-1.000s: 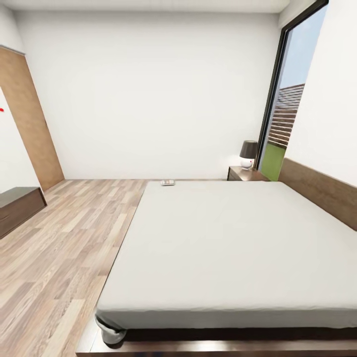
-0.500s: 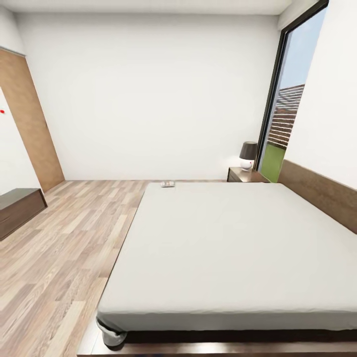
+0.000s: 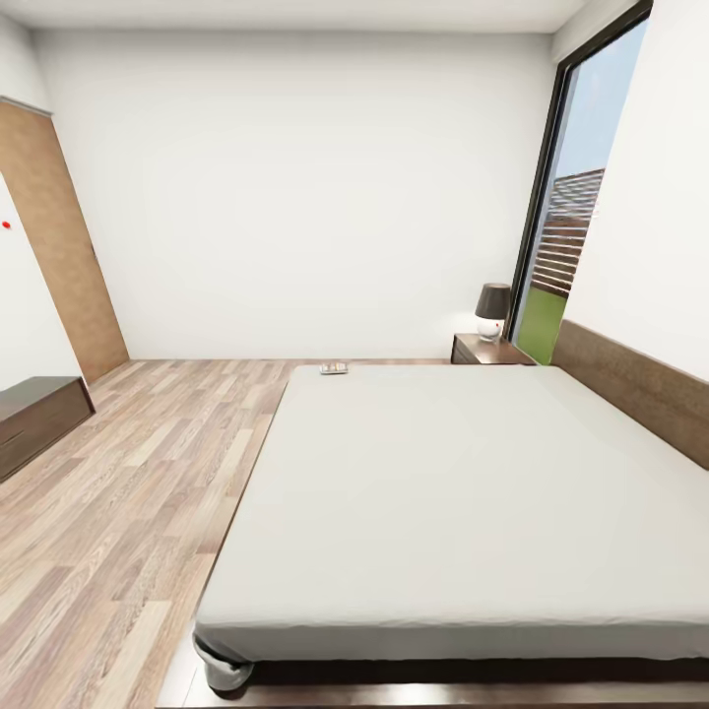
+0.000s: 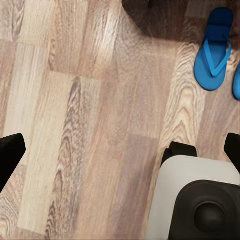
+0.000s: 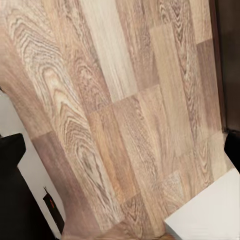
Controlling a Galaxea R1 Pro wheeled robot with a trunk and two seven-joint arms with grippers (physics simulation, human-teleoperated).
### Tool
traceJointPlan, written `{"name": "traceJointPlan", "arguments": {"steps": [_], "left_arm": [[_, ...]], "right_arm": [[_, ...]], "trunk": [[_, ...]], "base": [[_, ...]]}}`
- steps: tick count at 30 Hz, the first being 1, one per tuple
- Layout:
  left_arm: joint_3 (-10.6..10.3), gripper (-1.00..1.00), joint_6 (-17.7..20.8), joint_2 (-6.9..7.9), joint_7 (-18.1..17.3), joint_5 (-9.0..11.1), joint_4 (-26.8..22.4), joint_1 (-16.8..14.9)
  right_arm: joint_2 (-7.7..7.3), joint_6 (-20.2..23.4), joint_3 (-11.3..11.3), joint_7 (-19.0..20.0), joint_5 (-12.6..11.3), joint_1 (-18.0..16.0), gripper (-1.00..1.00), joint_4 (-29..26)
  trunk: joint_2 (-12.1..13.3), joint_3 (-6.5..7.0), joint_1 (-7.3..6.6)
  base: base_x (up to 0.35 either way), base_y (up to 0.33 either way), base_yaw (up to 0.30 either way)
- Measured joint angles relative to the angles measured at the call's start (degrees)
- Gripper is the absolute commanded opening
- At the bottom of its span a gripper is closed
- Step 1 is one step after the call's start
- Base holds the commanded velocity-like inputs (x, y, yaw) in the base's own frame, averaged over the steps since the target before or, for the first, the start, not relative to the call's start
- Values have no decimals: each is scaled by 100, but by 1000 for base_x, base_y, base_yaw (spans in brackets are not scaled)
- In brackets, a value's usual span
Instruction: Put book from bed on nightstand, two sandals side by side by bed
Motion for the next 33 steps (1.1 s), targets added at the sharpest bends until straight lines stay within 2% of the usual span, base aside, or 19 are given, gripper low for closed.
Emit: {"name": "traceJointPlan", "arguments": {"steps": [2, 9, 33], "left_arm": [[-4, 100, 0, -1, 1, -3, -2, 0], [-13, 100, 0, -3, 2, -8, -5, 0], [-12, 100, 6, -10, 2, -13, -7, 0]], "right_arm": [[89, 0, -3, 1, -2, 0, 100, 94], [191, 1, -11, 2, -1, 0, 100, 214], [231, 1, -12, 2, -1, 0, 100, 265]], "trunk": [[80, 36, -44], [361, 162, -198], [1325, 593, -725]], "base": [[0, 0, 0], [0, 0, 0], [0, 0, 0]]}}
